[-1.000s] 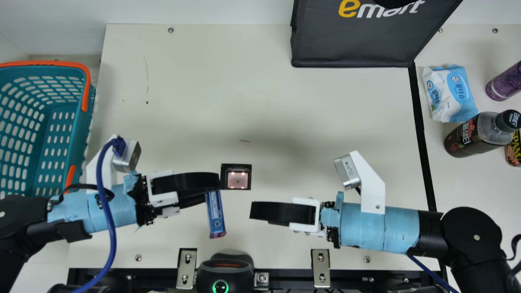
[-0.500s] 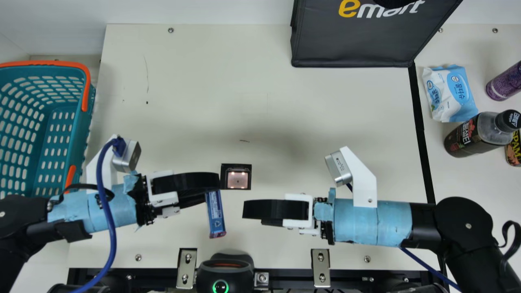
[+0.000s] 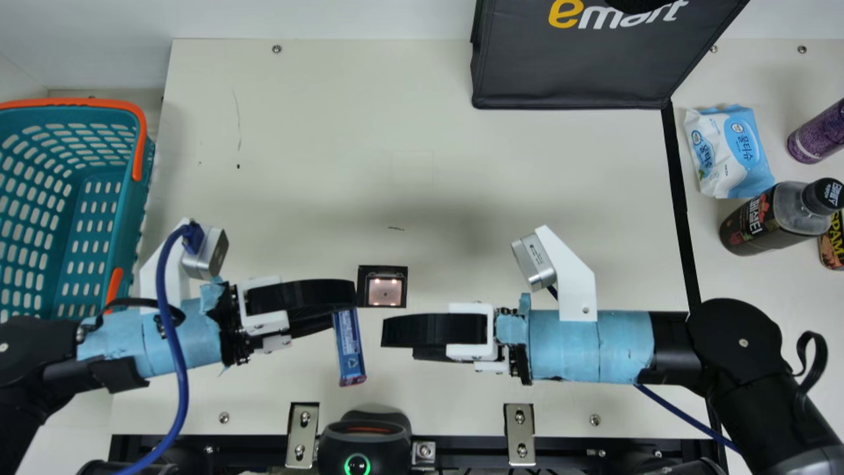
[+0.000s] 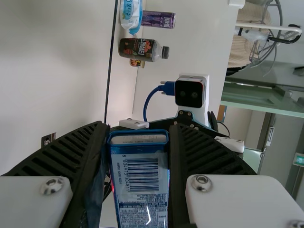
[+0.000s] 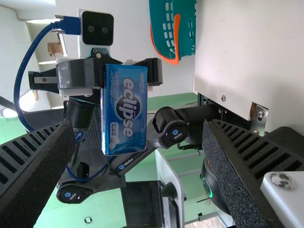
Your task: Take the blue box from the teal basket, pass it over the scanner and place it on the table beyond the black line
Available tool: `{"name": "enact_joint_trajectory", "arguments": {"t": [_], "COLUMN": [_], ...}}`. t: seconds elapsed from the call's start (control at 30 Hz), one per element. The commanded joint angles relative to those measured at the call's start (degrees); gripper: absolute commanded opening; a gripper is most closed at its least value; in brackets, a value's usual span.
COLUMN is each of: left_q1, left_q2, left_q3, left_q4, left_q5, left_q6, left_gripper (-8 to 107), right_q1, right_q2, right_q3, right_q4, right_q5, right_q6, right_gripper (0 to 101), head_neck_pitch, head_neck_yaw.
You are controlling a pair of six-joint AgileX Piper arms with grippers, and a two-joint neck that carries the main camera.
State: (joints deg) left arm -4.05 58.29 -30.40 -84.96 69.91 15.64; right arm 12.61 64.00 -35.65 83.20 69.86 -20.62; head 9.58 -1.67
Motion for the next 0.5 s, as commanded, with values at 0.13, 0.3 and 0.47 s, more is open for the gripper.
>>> {"name": "enact_joint_trajectory", "arguments": {"t": [0.13,0.3,0.47], "left_q1": [0.0,0.0,0.0], "left_q2": [0.0,0.0,0.0], "left_q3": [0.0,0.0,0.0], "left_q4": [0.0,0.0,0.0], "left_q5": [0.0,0.0,0.0], "left_q6": [0.0,0.0,0.0], "left_gripper": [-8,-8,-8], "right_q1": [1.2,4.1,7.5], "right_q2": [1.0,1.7,2.7], "right_q3": [-0.7,-1.2,-1.8], "right_q4": [0.2,1.1,2.2], "right_q5": [-0.2,-2.1,-4.6], "right_q6": [-0.3,-0.2,-0.4], "right_gripper": [95,95,95], "head_neck_pitch": [-1.7,-1.7,-1.7], "head_neck_yaw": [0.1,0.1,0.1]}}
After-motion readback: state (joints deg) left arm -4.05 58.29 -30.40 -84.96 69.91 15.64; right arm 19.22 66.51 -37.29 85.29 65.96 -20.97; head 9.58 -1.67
